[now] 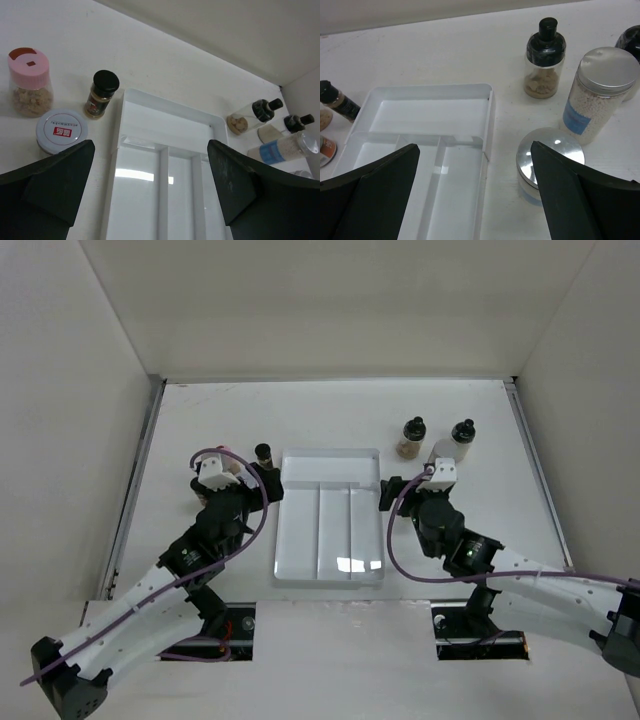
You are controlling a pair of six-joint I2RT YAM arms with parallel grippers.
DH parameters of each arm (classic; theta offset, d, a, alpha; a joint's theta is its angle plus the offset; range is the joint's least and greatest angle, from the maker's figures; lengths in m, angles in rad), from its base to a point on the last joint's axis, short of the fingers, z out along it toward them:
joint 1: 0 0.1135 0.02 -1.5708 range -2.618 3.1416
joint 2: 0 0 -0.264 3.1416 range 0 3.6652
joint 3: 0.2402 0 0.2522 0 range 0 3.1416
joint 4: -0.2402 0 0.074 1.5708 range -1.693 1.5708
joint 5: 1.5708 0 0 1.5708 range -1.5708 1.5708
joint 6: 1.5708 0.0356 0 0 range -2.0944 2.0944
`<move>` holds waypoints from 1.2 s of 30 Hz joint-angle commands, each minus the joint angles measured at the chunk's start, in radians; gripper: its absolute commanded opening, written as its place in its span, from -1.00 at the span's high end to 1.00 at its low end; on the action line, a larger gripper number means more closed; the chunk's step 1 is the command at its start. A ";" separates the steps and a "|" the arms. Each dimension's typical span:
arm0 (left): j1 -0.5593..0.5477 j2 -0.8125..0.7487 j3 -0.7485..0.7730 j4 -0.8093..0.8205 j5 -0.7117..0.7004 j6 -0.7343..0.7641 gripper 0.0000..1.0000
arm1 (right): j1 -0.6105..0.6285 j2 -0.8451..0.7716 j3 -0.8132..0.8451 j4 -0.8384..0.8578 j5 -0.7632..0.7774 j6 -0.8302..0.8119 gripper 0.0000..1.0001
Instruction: Organize the condiment bottles
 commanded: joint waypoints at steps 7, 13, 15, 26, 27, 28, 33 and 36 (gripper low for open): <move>0.076 0.070 0.053 -0.086 -0.149 0.019 -1.00 | 0.031 0.002 0.011 0.093 -0.036 -0.024 -1.00; 0.158 0.098 0.056 -0.075 -0.224 0.052 -1.00 | 0.033 -0.016 0.001 0.087 -0.105 -0.024 -0.60; 0.202 0.092 0.030 -0.065 -0.247 0.059 -1.00 | 0.033 -0.021 0.001 0.089 -0.114 -0.018 0.18; 0.267 0.288 -0.015 0.026 -0.082 0.082 -0.77 | 0.054 0.054 0.018 0.110 -0.119 -0.029 -0.85; 0.262 0.308 -0.018 0.047 -0.082 0.082 -0.77 | 0.060 0.062 0.023 0.106 -0.119 -0.032 -0.86; 0.265 0.329 -0.018 0.070 -0.075 0.085 -0.77 | 0.065 0.065 0.023 0.108 -0.119 -0.036 -0.87; 0.283 0.469 0.036 0.104 -0.057 0.112 -0.76 | 0.070 0.099 0.030 0.121 -0.128 -0.038 -0.90; 0.293 0.524 0.046 0.150 -0.060 0.114 -0.71 | 0.080 0.105 0.034 0.122 -0.128 -0.041 -0.91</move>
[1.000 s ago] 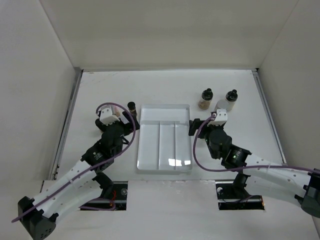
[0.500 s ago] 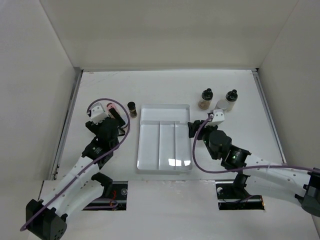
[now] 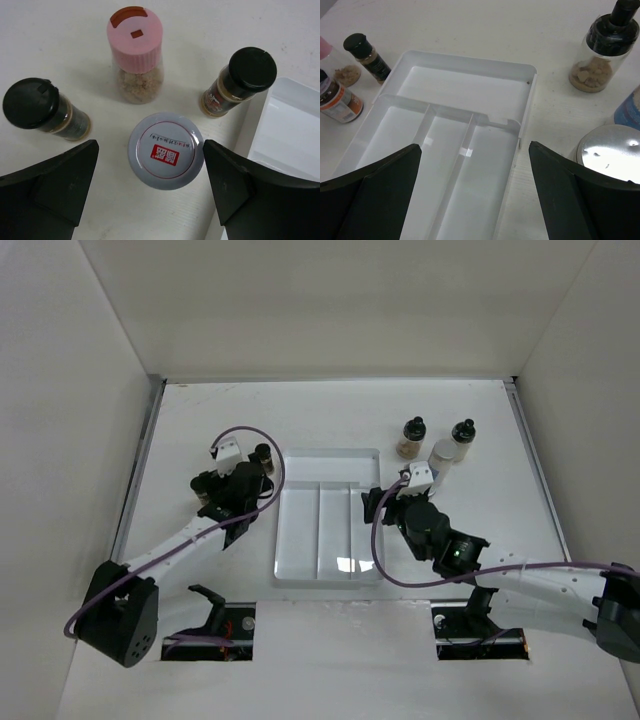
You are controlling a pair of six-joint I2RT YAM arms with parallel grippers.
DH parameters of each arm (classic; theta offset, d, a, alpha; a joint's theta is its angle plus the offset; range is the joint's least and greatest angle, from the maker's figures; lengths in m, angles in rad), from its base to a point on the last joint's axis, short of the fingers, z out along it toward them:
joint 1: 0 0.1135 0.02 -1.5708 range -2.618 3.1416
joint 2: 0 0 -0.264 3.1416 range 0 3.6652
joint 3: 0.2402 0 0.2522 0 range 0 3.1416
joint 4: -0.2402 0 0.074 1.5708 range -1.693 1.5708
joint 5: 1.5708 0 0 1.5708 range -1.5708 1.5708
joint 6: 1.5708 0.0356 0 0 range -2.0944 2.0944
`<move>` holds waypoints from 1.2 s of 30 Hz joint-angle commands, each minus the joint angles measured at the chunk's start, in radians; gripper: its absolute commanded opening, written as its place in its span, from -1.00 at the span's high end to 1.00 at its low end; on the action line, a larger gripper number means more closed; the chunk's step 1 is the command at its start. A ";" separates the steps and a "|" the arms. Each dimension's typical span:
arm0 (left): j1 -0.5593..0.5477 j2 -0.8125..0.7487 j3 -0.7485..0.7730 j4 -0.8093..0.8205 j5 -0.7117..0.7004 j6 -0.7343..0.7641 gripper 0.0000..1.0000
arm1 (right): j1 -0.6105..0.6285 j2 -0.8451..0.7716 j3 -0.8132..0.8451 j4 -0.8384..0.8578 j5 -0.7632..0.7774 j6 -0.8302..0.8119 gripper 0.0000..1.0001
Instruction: Organize the condiment bottles
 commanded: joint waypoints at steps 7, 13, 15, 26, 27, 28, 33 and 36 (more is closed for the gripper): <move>0.021 0.130 0.063 0.125 0.035 0.016 -0.56 | 0.018 -0.014 0.023 0.071 -0.010 -0.016 -0.92; 0.029 0.095 0.045 0.133 0.046 0.016 0.10 | 0.018 -0.014 0.020 0.077 -0.016 -0.019 -0.92; 0.011 0.031 0.045 0.108 0.049 0.019 0.25 | 0.018 -0.015 0.018 0.081 -0.017 -0.013 -0.92; -0.224 -0.065 0.190 0.090 0.033 0.061 0.33 | 0.018 -0.025 0.011 0.089 -0.014 -0.009 -0.93; -0.216 -0.007 0.230 0.108 0.058 0.073 0.33 | 0.018 -0.031 0.007 0.089 -0.014 -0.006 -0.93; -0.210 0.053 0.270 0.126 0.079 0.084 0.33 | 0.018 -0.035 0.004 0.090 -0.016 -0.003 -0.93; -0.212 0.294 0.443 0.214 0.129 0.125 0.33 | 0.010 -0.052 -0.009 0.089 -0.019 0.000 -0.93; -0.192 0.397 0.508 0.225 0.149 0.143 0.33 | 0.010 -0.054 -0.012 0.092 -0.019 0.001 -0.93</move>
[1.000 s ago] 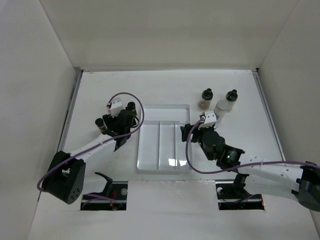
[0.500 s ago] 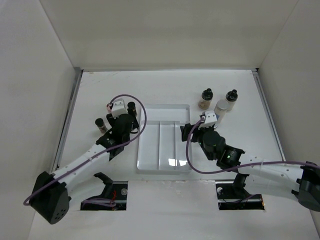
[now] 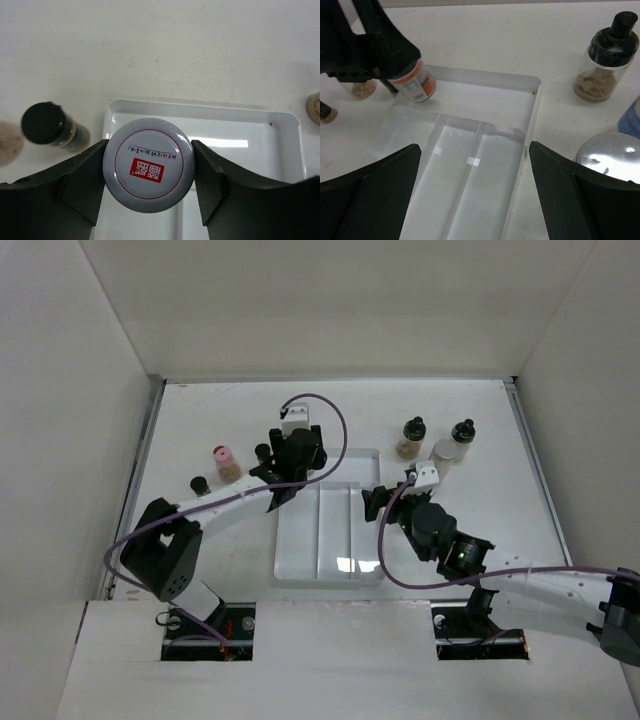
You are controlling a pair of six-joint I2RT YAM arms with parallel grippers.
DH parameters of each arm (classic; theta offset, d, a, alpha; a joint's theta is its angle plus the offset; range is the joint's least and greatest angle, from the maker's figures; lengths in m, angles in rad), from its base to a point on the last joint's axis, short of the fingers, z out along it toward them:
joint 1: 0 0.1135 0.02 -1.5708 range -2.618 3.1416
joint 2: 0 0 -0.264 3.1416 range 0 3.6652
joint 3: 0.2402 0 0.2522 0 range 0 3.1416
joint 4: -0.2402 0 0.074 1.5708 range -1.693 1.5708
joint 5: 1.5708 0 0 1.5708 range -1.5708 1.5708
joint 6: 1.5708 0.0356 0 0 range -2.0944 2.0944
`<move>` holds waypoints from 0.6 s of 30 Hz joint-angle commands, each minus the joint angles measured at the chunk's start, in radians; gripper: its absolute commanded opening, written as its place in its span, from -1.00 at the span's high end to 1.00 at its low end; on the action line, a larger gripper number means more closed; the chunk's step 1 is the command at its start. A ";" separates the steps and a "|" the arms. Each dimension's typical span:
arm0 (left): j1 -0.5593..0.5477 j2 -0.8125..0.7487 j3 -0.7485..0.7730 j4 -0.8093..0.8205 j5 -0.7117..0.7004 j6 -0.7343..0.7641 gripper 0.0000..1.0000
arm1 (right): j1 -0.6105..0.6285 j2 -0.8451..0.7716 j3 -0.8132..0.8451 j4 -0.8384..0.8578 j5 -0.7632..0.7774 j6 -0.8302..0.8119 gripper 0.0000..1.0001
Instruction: Organize the condiment bottles
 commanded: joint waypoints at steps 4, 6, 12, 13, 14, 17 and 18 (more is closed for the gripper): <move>0.033 0.095 0.110 0.148 0.027 0.039 0.33 | 0.004 -0.014 -0.004 0.055 -0.010 0.003 -0.93; 0.036 0.121 0.105 0.149 0.032 0.037 0.33 | 0.001 -0.017 -0.007 0.057 -0.010 0.004 -0.93; 0.029 0.170 0.074 0.180 -0.007 0.040 0.02 | -0.005 -0.034 -0.013 0.055 -0.010 0.004 -0.95; 0.026 0.170 0.068 0.183 -0.016 0.040 -0.11 | -0.006 -0.035 -0.014 0.054 -0.010 0.004 -0.95; 0.023 0.164 0.059 0.192 -0.027 0.040 -0.31 | -0.005 -0.035 -0.011 0.049 -0.010 0.006 -0.96; 0.014 0.120 0.036 0.211 -0.033 0.040 -0.65 | -0.008 -0.037 -0.010 0.049 -0.010 0.006 -0.97; 0.007 0.088 0.025 0.212 -0.033 0.040 -0.71 | -0.008 -0.035 -0.011 0.051 -0.010 0.006 -0.97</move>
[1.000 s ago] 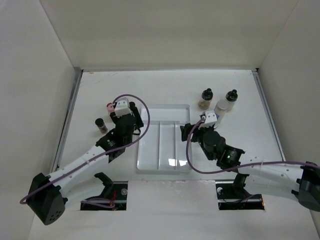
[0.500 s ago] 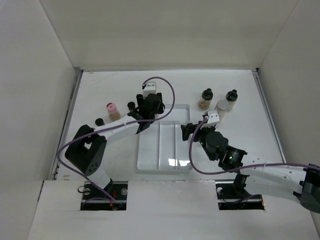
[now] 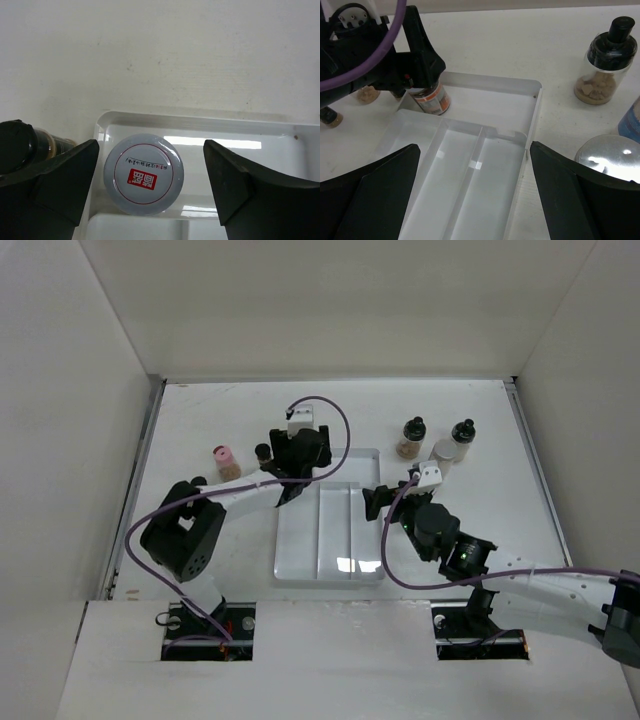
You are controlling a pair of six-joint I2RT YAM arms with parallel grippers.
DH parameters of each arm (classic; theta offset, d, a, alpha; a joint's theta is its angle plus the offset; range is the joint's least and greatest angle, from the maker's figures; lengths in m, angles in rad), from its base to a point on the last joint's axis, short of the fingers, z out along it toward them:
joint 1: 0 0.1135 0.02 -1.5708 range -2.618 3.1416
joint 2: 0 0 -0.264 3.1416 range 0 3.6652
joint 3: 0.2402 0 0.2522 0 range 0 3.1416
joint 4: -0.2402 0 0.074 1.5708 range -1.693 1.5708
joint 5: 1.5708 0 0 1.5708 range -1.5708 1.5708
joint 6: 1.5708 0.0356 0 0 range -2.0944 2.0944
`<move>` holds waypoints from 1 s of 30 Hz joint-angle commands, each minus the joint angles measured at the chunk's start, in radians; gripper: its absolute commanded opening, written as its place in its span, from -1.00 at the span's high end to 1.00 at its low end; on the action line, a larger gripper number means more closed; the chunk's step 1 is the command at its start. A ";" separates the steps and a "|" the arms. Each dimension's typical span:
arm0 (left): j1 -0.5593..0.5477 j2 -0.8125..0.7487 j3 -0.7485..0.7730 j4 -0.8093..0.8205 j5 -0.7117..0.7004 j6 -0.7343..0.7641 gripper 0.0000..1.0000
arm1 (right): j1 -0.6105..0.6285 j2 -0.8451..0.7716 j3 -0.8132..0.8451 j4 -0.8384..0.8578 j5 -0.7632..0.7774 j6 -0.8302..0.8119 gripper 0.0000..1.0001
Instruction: Organize the condiment bottles
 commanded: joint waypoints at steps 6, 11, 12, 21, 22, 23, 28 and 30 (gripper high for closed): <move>-0.005 -0.387 -0.141 0.089 -0.101 -0.001 -0.74 | -0.003 -0.020 -0.002 0.035 -0.008 0.006 -0.98; 0.152 -0.539 -0.194 -0.086 -0.158 -0.045 -0.60 | -0.003 -0.021 0.001 0.032 -0.005 0.000 -0.98; 0.195 -0.538 -0.192 -0.118 -0.139 -0.055 -0.55 | -0.003 -0.021 0.001 0.032 -0.005 0.001 -0.98; 0.390 -0.404 -0.180 -0.186 0.013 -0.110 -0.27 | -0.003 -0.006 0.001 0.032 -0.008 0.004 -0.99; 0.393 -0.395 -0.182 -0.183 0.004 -0.110 -0.28 | -0.003 0.003 0.004 0.032 -0.005 0.000 -0.99; 0.394 -0.386 -0.183 -0.180 -0.004 -0.110 -0.30 | -0.003 0.009 0.007 0.032 0.001 -0.005 -1.00; 0.431 -0.329 -0.176 -0.172 -0.024 -0.110 -0.32 | -0.003 0.022 0.009 0.032 -0.004 0.000 -1.00; 0.442 -0.303 -0.169 -0.165 -0.027 -0.110 -0.32 | -0.003 0.020 0.010 0.031 0.004 -0.003 -1.00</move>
